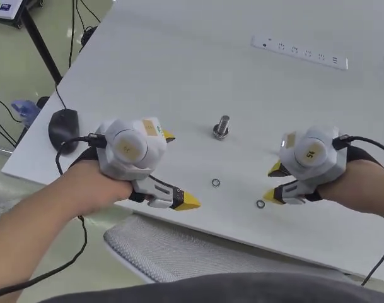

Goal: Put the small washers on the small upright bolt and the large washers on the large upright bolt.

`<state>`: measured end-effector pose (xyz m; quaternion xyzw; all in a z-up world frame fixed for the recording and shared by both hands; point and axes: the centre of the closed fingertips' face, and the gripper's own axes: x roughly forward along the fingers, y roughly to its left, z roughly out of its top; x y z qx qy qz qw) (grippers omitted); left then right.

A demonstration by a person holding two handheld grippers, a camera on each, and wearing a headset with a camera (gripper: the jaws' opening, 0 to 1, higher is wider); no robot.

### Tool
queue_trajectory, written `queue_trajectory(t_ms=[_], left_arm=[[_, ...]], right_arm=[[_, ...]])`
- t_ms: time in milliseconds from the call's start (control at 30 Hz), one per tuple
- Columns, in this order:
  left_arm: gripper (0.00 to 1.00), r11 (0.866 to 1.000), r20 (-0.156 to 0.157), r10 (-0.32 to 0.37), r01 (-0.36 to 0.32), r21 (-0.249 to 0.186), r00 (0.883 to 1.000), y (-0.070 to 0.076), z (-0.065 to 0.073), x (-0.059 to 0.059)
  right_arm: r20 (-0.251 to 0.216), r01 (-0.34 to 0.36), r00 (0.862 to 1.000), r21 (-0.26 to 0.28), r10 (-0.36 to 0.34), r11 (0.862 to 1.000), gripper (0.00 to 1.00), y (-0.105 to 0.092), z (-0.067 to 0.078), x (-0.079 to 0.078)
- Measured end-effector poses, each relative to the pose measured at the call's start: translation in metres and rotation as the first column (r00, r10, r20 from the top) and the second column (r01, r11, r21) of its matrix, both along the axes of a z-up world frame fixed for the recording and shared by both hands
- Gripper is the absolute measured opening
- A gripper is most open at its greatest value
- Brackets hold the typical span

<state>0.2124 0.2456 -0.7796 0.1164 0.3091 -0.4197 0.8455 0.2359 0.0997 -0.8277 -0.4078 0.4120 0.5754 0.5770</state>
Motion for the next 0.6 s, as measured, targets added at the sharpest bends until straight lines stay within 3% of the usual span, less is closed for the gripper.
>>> queue_trajectory(t_ms=[100, 367, 600], left_arm=[[0.86, 1.000, -0.002, -0.005, 0.005, 0.000, 1.000, 0.001, -0.001, -0.001], [0.85, 1.000, -0.008, -0.002, 0.003, 0.006, 1.000, 0.003, -0.004, -0.003], [0.86, 1.000, -0.009, 0.000, 0.000, 0.007, 1.000, 0.002, -0.005, -0.004]], right_arm=[[-0.006, -0.003, 1.000, -0.006, 0.003, 1.000, 0.32, -0.001, -0.007, -0.006], [-0.016, 0.011, 1.000, -0.037, -0.012, 0.999, 0.32, -0.010, -0.033, -0.004], [-0.008, 0.016, 1.000, -0.047, -0.016, 0.999, 0.31, -0.016, -0.046, -0.006]])
